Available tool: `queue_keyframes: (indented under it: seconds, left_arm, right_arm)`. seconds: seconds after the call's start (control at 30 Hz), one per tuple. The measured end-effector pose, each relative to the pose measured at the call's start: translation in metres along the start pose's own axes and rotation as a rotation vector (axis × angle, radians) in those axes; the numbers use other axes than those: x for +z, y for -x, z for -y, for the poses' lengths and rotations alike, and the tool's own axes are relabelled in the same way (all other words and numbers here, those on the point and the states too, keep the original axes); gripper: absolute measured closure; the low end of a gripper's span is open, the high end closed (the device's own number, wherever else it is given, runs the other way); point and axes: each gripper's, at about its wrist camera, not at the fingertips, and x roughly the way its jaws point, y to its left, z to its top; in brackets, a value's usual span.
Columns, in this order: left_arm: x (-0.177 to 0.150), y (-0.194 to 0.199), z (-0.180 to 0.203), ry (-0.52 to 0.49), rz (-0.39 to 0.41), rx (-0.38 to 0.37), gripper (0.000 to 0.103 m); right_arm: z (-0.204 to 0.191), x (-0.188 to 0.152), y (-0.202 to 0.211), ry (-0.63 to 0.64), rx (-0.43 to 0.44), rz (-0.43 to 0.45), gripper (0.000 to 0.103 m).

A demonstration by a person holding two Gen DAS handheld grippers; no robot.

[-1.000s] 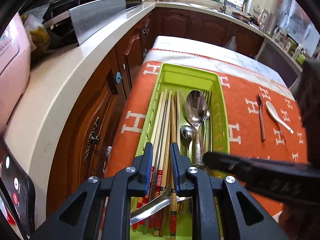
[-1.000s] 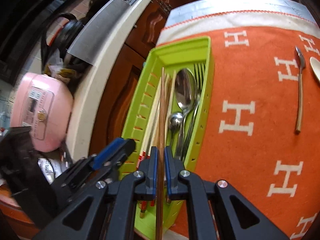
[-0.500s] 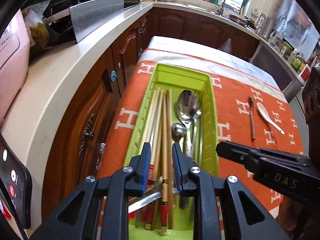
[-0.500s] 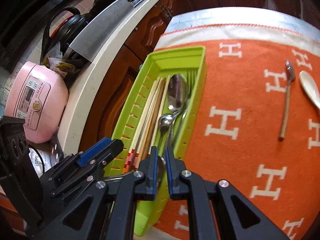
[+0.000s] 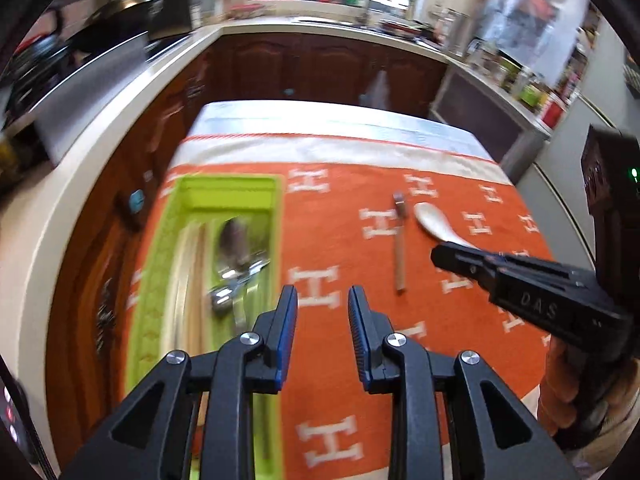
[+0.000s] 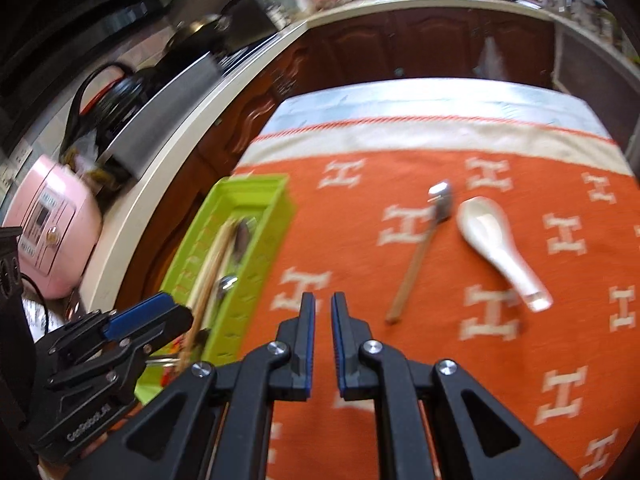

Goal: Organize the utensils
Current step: 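Move the left tool to the wooden-handled spoon while the right tool closes on the white ceramic spoon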

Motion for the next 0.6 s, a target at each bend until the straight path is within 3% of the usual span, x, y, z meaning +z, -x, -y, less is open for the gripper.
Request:
queue_keyframes:
  seconds: [0.13, 0.23, 0.4, 0.6]
  left_arm:
    - [0.021, -0.02, 0.03, -0.032, -0.004, -0.025, 0.075]
    - [0.035, -0.04, 0.042, -0.018, -0.021, -0.046, 0.055]
    - [0.052, -0.092, 0.056, -0.007, -0.074, -0.059, 0.055]
    - [0.057, -0.149, 0.065, -0.012, -0.129, -0.04, 0.055]
  right_arm:
    - [0.039, 0.017, 0.017, -0.027, -0.044, 0.05, 0.094]
    - [0.064, 0.029, 0.021, -0.033, -0.067, 0.074, 0.093]
    - [0.099, 0.039, 0.011, -0.048, -0.063, 0.087, 0.089]
    - [0.131, 0.045, -0.033, -0.08, -0.026, 0.011, 0.088]
